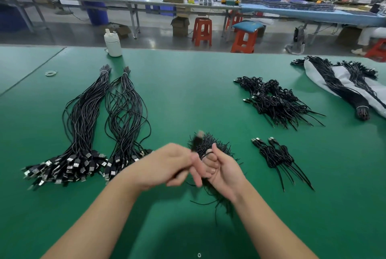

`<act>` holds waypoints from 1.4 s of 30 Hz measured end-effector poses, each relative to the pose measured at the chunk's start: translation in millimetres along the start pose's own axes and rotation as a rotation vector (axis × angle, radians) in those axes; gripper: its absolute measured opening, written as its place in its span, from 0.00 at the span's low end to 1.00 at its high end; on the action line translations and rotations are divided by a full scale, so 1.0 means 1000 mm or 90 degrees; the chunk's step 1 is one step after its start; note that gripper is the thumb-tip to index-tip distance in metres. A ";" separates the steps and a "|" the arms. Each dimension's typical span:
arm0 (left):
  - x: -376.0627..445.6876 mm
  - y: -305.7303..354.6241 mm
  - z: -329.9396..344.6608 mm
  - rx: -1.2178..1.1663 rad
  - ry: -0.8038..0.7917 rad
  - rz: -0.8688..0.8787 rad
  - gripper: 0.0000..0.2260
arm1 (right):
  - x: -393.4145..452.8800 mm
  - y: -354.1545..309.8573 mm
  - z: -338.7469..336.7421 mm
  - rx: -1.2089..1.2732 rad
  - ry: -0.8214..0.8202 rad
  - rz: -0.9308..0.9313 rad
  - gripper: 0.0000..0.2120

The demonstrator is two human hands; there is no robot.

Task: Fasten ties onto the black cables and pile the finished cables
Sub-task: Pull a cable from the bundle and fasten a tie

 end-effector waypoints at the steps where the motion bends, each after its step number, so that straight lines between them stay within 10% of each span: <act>1: 0.003 -0.014 0.001 0.156 -0.005 -0.064 0.16 | 0.001 -0.004 0.002 0.007 -0.008 0.001 0.20; 6: 0.010 -0.026 -0.027 0.493 0.239 -0.079 0.16 | 0.000 -0.017 0.019 -0.043 -0.068 -0.007 0.18; 12: 0.011 -0.030 -0.047 -0.089 0.443 0.100 0.12 | -0.007 0.010 0.033 -0.167 -0.109 0.000 0.18; 17: 0.018 -0.009 -0.040 -0.457 0.318 0.183 0.14 | -0.003 0.024 0.031 -0.150 -0.033 -0.016 0.20; 23: 0.006 0.018 0.002 -0.106 0.034 0.112 0.14 | 0.008 0.006 0.021 -0.099 0.070 -0.058 0.21; 30: 0.002 -0.007 -0.008 0.560 0.127 -0.086 0.16 | 0.005 -0.007 0.027 -0.118 0.002 -0.047 0.13; 42: -0.006 0.002 -0.023 0.481 0.423 0.097 0.11 | -0.018 -0.037 0.045 -0.290 -0.074 -0.157 0.14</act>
Point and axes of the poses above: each hand's wrist, its own x-axis towards the middle knuckle, its own z-axis out of the palm, y = z × x, the point moved 9 cm from there along x, towards the middle knuckle, and after that the axes turned 10 degrees about -x, right-handed, at the moved point
